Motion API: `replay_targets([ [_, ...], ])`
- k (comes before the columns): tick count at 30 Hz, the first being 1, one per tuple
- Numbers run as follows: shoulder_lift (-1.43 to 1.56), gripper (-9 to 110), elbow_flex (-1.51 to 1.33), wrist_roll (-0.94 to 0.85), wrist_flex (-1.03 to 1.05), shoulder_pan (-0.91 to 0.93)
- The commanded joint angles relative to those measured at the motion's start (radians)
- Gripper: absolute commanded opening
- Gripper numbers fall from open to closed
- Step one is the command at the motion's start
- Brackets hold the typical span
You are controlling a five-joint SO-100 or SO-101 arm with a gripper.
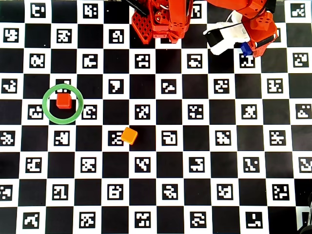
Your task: Grab the red cube then put it in the green circle then put the blue cube on top and finally the orange cube on top
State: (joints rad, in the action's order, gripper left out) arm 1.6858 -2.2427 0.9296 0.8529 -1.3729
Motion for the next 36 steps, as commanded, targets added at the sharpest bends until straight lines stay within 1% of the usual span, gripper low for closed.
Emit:
replay_targets([
  [1,0.006,14,0.066,-0.011,-0.014,-0.006],
  [3,0.006,12,0.071,-0.025,-0.017,-0.006],
  [8,0.017,12,0.086,-0.041,0.009,0.025],
  [14,0.052,10,0.146,-0.077,0.103,0.127],
  [19,0.089,8,0.212,-0.141,0.206,0.201],
  [27,0.097,3,0.500,-0.304,0.425,0.476],
  [36,0.038,2,0.821,-0.483,0.661,0.788],
])
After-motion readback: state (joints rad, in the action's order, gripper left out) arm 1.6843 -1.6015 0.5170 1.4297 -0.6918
